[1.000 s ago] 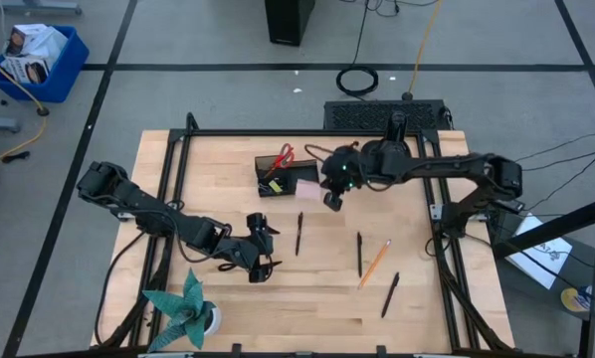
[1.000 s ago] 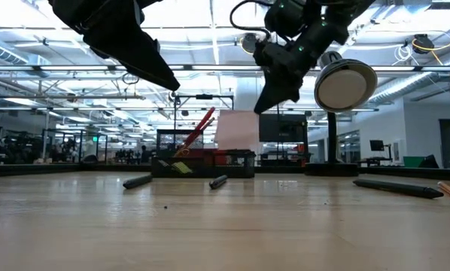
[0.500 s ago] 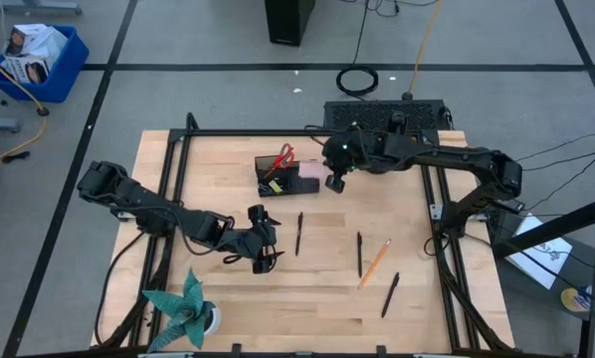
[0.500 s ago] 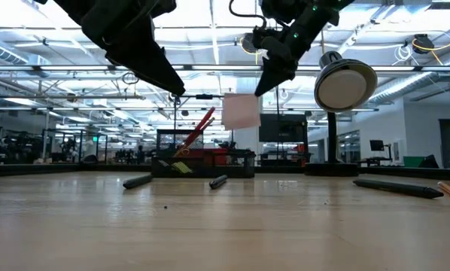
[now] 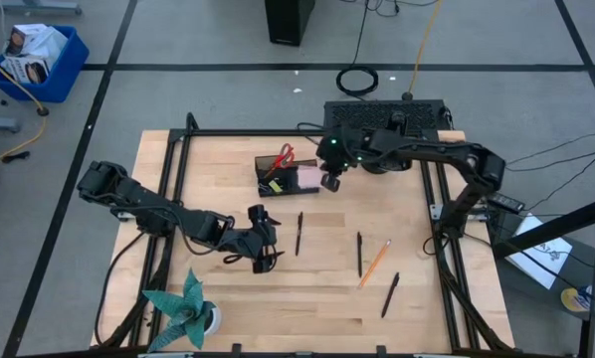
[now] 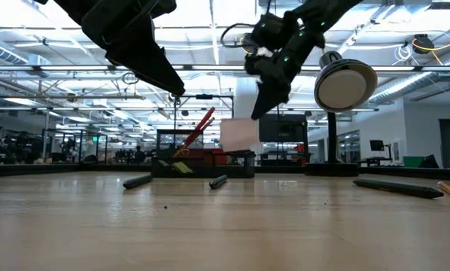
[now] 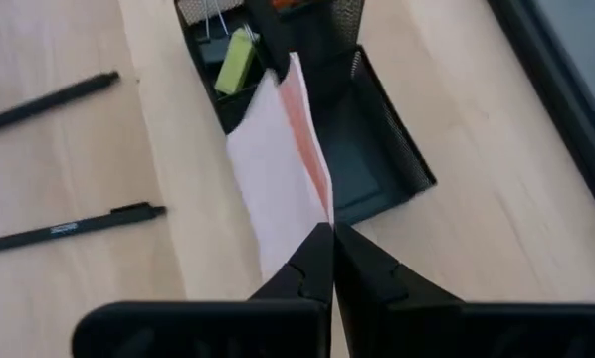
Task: Pick and place office supplies into organizer
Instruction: Put the pink sticky notes into the black desk organizer
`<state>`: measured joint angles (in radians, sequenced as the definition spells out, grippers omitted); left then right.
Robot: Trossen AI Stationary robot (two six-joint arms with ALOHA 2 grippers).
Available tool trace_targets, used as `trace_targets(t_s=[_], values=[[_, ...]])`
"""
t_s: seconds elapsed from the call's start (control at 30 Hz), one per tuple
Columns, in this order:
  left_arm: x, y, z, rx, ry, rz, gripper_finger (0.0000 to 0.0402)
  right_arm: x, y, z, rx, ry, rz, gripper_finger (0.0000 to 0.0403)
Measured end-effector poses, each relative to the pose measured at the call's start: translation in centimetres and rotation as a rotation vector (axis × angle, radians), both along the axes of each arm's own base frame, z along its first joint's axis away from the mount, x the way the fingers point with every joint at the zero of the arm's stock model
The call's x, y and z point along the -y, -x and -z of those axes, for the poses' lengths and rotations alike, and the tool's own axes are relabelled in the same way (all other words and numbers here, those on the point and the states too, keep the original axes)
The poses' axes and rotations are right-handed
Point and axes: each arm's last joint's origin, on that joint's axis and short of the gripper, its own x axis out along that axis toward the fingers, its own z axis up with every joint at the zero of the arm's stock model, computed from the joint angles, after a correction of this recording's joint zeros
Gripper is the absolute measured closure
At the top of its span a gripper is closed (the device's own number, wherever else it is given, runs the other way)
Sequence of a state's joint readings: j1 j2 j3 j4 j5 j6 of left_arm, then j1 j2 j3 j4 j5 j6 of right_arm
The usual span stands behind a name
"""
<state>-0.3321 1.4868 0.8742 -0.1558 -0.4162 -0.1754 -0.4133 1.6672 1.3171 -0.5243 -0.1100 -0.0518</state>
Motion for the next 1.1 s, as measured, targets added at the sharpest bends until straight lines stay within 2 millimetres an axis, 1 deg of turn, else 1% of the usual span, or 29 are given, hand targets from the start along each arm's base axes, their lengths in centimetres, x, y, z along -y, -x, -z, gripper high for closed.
trace_targets(t_s=[0.1, 0.17, 0.33, 0.43, 0.63, 0.7, 0.8, 0.87, 0.97, 1.1], values=[[0.0, 0.0, 0.0, -0.003, 0.001, 0.01, 0.0011, 0.5, -1.1, 0.6, -0.016, 0.006, -0.017, 0.0403], [0.1, 0.0, 0.0, -0.006, 0.008, 0.019, 0.0011, 0.8, -1.9, 0.6, -0.01, -0.009, -0.031, 0.0403], [0.1, 0.0, 0.1, -0.014, 0.01, 0.027, 0.0011, 1.6, -3.1, 0.7, -0.029, 0.009, -0.017, 0.0403], [0.1, 0.0, 0.1, -0.014, 0.01, 0.028, 0.0011, 2.6, -3.2, 1.0, -0.02, -0.027, -0.001, 0.0403], [0.1, 0.1, 0.1, -0.021, 0.006, 0.031, 0.0011, 4.7, -2.3, 1.6, -0.001, -0.133, 0.026, 0.0403], [0.1, 0.1, 0.1, -0.022, 0.004, 0.032, 0.0011, 5.0, -2.0, 1.8, 0.012, -0.189, 0.022, 0.0403], [0.1, 0.1, 0.1, -0.023, 0.003, 0.033, 0.0011, 5.3, -2.1, 1.6, 0.051, -0.207, 0.011, 0.0403], [0.1, 0.1, 0.1, -0.023, 0.001, 0.034, 0.0011, 5.2, -2.3, 2.0, 0.031, -0.224, 0.01, 0.0403], [0.1, 0.1, 0.1, -0.023, -0.003, 0.038, 0.0011, 4.9, -2.8, 3.5, -0.01, -0.247, 0.003, 0.0403], [0.1, 0.1, 0.1, -0.023, -0.008, 0.042, 0.0011, 5.1, -3.3, 5.4, -0.046, -0.272, 0.011, 0.0402]])
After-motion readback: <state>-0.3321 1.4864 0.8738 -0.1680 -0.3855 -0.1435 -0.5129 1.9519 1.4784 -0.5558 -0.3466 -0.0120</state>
